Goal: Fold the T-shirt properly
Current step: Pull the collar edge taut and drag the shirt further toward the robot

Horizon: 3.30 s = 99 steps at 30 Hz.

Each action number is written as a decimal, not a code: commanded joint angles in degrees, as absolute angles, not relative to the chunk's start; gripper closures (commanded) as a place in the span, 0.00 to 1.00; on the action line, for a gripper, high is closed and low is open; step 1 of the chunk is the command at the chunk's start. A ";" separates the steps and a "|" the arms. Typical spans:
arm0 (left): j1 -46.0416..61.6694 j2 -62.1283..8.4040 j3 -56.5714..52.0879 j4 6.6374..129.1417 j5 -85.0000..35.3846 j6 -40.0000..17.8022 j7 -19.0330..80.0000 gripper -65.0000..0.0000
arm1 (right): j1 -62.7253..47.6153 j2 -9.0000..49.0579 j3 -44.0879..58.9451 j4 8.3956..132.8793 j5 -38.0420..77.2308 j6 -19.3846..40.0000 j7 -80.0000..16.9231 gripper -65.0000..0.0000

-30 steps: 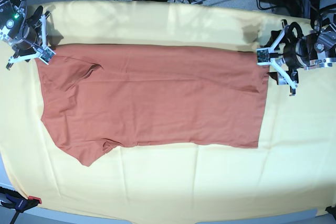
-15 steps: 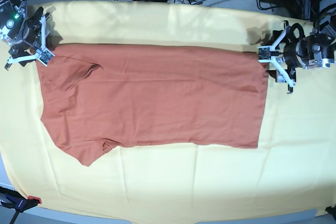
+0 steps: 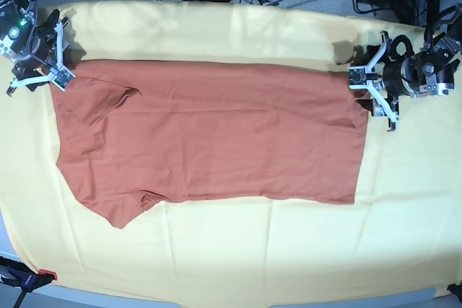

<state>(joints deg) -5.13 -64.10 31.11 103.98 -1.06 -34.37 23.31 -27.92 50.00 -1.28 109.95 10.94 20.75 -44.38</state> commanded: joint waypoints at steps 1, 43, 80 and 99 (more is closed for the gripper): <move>-5.72 -65.08 30.70 103.72 0.93 -33.71 24.84 0.44 | -27.75 51.29 -0.69 110.61 10.68 20.29 -44.14 0.54; -8.45 -66.72 30.70 106.50 -0.43 -32.01 25.93 1.00 | -27.75 51.29 -0.69 110.61 10.66 17.76 -44.16 0.54; -8.10 -80.53 30.70 115.42 -28.10 -40.00 31.81 1.00 | -28.08 59.09 -0.69 113.86 28.82 29.28 -64.36 1.00; -1.74 -82.26 30.74 117.05 -26.28 -40.00 33.50 1.00 | -28.08 66.67 -0.69 113.86 47.20 36.97 -72.73 1.00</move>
